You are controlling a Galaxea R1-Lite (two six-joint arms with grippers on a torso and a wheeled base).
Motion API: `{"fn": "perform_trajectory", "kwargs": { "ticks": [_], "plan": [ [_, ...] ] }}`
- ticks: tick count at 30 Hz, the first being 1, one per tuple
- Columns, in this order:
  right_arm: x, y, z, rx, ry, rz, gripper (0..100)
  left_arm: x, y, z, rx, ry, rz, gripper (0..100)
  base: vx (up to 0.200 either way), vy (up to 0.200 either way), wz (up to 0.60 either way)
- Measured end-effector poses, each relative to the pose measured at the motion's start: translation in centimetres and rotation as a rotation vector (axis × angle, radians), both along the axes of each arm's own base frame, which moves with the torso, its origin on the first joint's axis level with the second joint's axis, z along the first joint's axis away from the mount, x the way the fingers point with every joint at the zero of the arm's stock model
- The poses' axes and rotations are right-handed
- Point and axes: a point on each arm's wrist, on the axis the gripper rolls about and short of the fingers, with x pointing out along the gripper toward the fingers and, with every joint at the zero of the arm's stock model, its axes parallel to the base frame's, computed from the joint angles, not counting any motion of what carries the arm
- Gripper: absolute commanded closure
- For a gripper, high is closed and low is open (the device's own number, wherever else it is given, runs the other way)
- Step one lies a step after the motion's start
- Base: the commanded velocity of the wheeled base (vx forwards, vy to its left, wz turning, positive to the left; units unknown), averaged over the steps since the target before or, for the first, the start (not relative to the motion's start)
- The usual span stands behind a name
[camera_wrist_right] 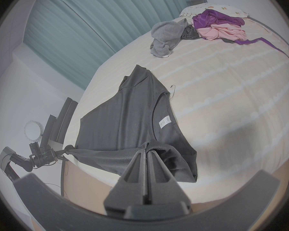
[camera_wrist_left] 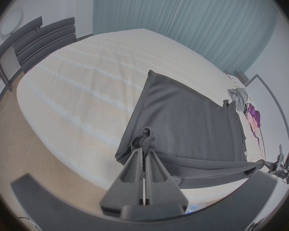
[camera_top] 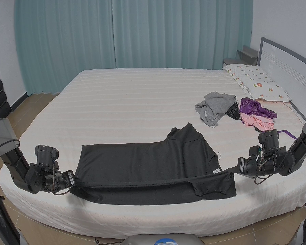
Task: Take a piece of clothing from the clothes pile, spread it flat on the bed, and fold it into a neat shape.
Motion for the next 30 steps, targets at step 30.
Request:
{"fn": "perform_trajectory", "kwargs": {
  "ticks": [30],
  "plan": [
    [-4.6, -0.5, 1.7, -0.032, -0.014, 0.046, 100, -4.1, 0.0, 1.8, 0.021, -0.004, -0.030, 100, 0.000, 0.000, 0.00]
  ]
}}
